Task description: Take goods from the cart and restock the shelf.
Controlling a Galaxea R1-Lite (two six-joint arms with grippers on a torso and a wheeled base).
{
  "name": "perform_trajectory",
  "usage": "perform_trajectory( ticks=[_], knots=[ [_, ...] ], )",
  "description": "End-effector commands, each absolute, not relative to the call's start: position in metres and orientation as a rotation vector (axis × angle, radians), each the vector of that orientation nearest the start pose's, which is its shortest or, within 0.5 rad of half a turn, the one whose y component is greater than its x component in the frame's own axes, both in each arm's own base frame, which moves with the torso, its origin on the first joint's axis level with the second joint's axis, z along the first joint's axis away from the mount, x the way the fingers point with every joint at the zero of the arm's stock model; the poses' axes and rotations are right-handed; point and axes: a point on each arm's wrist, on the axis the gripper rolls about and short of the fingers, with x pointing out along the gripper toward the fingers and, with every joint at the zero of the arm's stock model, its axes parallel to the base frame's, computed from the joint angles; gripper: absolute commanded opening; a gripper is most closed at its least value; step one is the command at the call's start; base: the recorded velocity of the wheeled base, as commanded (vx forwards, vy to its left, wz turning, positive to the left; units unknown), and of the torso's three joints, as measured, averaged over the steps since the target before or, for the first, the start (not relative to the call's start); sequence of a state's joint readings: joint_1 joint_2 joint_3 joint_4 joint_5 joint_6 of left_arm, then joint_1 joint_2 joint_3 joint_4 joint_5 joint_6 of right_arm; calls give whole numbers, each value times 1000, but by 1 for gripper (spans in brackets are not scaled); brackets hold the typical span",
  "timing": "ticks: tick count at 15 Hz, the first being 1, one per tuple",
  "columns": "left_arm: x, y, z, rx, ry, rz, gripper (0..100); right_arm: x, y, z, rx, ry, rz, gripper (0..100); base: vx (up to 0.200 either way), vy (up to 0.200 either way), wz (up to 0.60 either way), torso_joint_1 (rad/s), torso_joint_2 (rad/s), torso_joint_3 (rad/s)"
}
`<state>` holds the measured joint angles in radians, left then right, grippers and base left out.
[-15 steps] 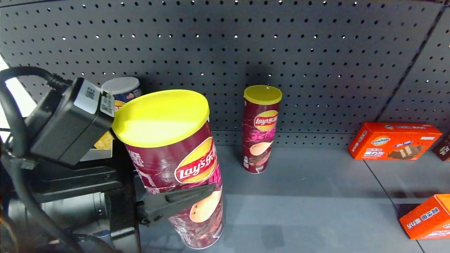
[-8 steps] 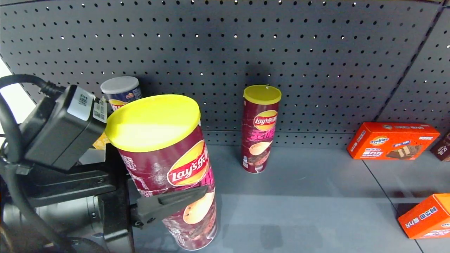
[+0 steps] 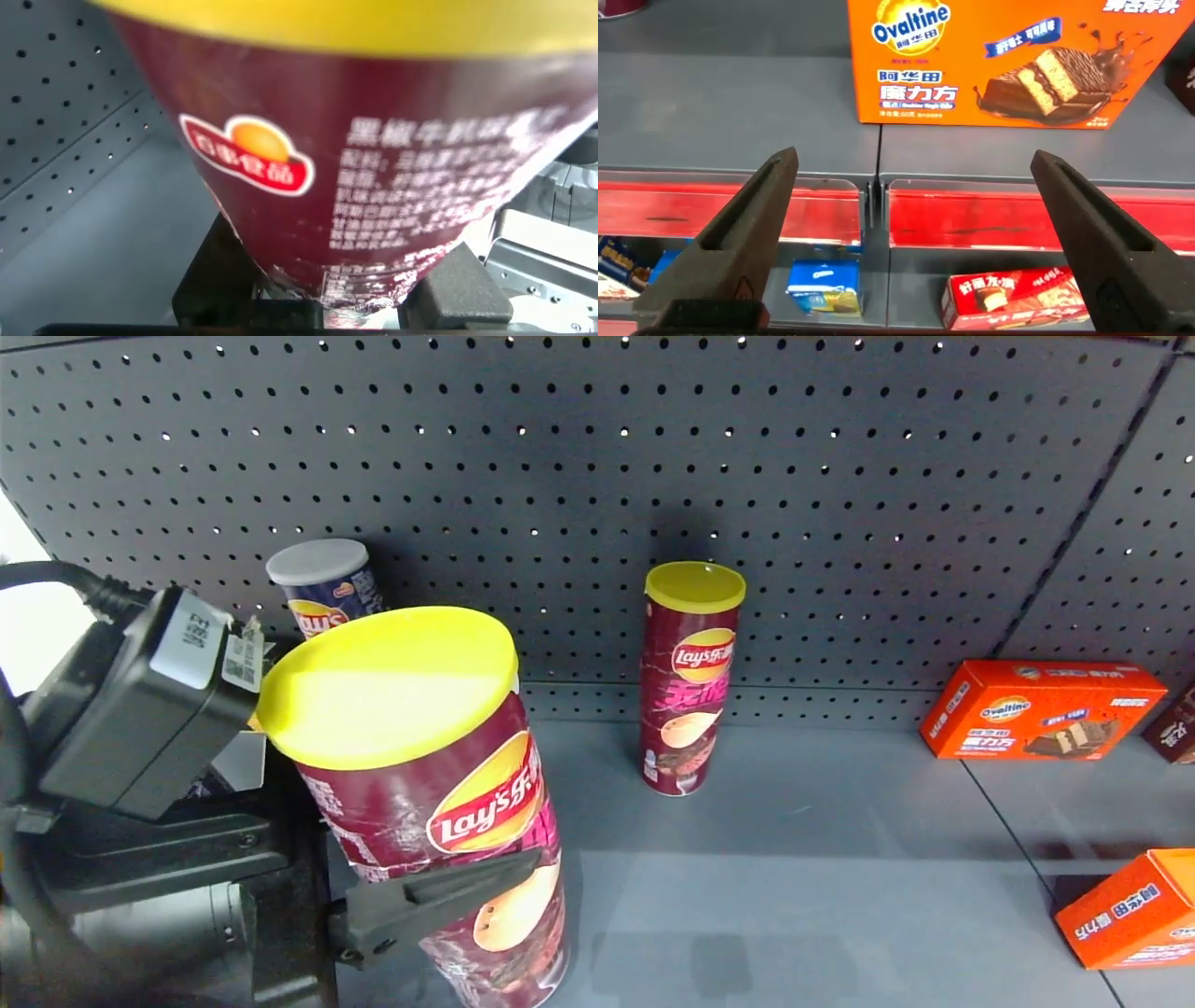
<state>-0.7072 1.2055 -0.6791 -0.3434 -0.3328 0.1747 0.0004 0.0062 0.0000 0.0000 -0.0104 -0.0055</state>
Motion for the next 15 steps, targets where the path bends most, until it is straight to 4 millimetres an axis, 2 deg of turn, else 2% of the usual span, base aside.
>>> perform_trajectory(
  ticks=[1, 7, 9, 15],
  knots=[
    [127, -120, 238, 197, 91, -1057, 0, -22, 0, 75, -8, 9, -6, 100, 0, 0, 0, 0, 0, 0],
    [125, -121, 237, 213, 98, -980, 0, -22, 0, 76, -3, 6, -9, 100, 0, 0, 0, 0, 0, 0],
    [125, -121, 235, 218, 107, -957, 0, -22, 0, 76, -5, 6, -9, 100, 0, 0, -600, 5, 10, 5],
    [127, -120, 235, 212, 108, -943, 0, -22, 0, 76, -5, 6, -6, 100, 0, 0, 0, 0, 0, 0]
  ],
)
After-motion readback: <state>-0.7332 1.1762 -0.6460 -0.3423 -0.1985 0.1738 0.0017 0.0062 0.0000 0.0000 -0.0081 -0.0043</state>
